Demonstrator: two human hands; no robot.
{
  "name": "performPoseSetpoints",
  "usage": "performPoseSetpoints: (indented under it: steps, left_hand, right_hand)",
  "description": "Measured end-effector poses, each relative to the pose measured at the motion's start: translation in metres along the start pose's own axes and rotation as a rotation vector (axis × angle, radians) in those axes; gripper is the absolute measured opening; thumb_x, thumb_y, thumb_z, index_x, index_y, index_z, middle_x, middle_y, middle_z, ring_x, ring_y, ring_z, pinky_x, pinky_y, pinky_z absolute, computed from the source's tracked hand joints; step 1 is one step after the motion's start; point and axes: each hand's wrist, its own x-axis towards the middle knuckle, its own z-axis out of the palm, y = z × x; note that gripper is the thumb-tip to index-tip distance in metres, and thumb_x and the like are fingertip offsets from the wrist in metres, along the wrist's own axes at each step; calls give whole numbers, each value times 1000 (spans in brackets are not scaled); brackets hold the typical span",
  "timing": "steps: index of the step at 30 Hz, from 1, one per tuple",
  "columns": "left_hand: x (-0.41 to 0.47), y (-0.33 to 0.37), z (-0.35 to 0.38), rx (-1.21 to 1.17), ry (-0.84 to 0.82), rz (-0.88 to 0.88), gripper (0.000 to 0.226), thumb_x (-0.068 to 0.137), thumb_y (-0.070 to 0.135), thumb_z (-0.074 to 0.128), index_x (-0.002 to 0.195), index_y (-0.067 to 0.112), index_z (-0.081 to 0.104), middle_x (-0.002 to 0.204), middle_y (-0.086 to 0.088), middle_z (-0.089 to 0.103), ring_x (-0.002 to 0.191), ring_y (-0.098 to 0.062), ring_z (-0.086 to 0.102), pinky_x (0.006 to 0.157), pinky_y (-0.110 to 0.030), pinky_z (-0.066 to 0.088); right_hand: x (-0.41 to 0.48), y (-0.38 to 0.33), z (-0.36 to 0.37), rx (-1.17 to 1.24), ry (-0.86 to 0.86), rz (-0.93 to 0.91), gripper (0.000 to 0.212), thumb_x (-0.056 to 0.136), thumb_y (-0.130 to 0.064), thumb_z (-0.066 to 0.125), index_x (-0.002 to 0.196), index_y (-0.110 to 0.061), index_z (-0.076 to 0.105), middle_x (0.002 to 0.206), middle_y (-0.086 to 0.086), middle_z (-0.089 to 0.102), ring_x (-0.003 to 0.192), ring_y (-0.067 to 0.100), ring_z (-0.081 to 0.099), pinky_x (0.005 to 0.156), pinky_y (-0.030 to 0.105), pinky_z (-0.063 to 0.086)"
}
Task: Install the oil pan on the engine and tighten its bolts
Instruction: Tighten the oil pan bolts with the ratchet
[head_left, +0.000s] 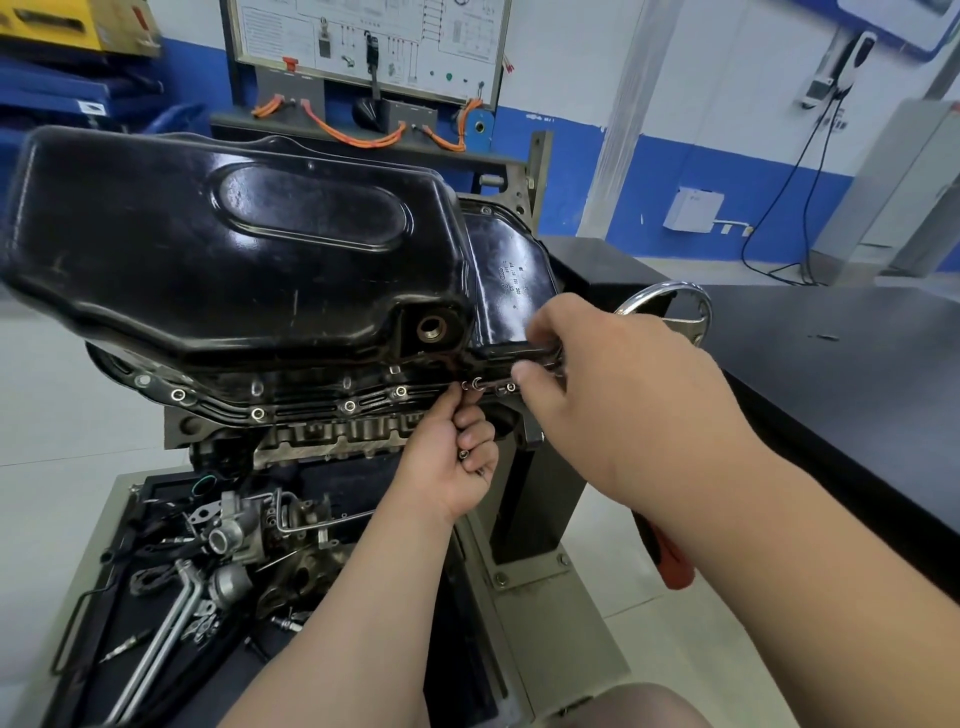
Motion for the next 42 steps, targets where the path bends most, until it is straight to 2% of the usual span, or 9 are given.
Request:
performPoseSetpoints:
  steps: [4, 7, 10, 17, 20, 27, 30, 36, 42]
  left_hand:
    - [-1, -1, 0, 7, 6, -7, 28, 96, 36, 49, 81, 14, 59, 50, 10, 31, 32, -3, 27, 28, -16, 15]
    - [-3, -1, -2, 35, 3, -16, 30, 96, 38, 48, 83, 15, 63, 51, 9, 32, 33, -4, 27, 28, -16, 16]
    - [-3, 0, -2, 60, 2, -11, 31, 96, 38, 46, 84, 15, 63, 53, 9, 33, 33, -4, 28, 28, -16, 16]
    - [-9, -1, -3, -8, -39, -59, 26, 84, 23, 37, 80, 9, 59, 55, 4, 38, 34, -8, 29, 29, -15, 19]
    - [-9, -10, -1, 92, 10, -81, 25, 94, 19, 32, 81, 14, 53, 53, 5, 42, 31, -7, 29, 26, -15, 18]
    - [-14, -25, 5, 101, -49, -133, 14, 92, 27, 52, 87, 16, 58, 71, 5, 63, 30, -3, 31, 25, -16, 20]
    - [-12, -33, 7, 72, -17, -123, 14, 82, 32, 59, 84, 18, 61, 73, 4, 61, 31, -2, 32, 25, -16, 20]
    - [-3, -53, 14, 91, 122, -105, 22, 91, 35, 58, 81, 15, 58, 66, 6, 57, 32, -2, 31, 25, -16, 21]
    - [9, -73, 14, 89, 184, -95, 19, 88, 34, 62, 86, 16, 58, 69, 4, 62, 32, -2, 33, 26, -16, 21]
  right_hand:
    - [1, 3, 0, 50, -73, -14, 23, 88, -20, 50, 109, -28, 48, 100, -6, 58, 89, 25, 59, 75, 38, 51]
    - [4, 8, 4, 11, 32, 70, 17, 95, -35, 41, 104, -27, 54, 79, -2, 58, 77, 26, 56, 63, 32, 42]
    - [2, 10, 5, 24, 24, 101, 19, 94, -41, 41, 106, -30, 53, 80, -4, 59, 75, 22, 56, 60, 31, 41]
    - [-5, 30, -11, 168, 39, 131, 7, 87, -30, 50, 89, -36, 51, 80, -14, 56, 62, 5, 49, 60, 27, 43]
    - [-9, 41, -14, 192, 50, 187, 8, 86, -29, 51, 85, -37, 52, 78, -16, 56, 63, 5, 51, 60, 29, 47]
    - [-28, 64, -9, 257, 56, 258, 7, 86, -31, 53, 85, -37, 55, 82, -15, 60, 72, 9, 56, 66, 33, 51]
    - [-35, 77, -9, 301, 78, 273, 9, 85, -32, 54, 79, -39, 53, 79, -20, 58, 71, 5, 55, 65, 30, 50]
    - [-48, 95, -11, 357, 82, 264, 6, 78, -38, 50, 74, -41, 52, 69, -18, 60, 63, 4, 56, 56, 22, 49]
    - [-53, 116, -2, 390, 68, 282, 8, 80, -33, 54, 74, -38, 55, 71, -18, 59, 70, 0, 54, 57, 22, 47]
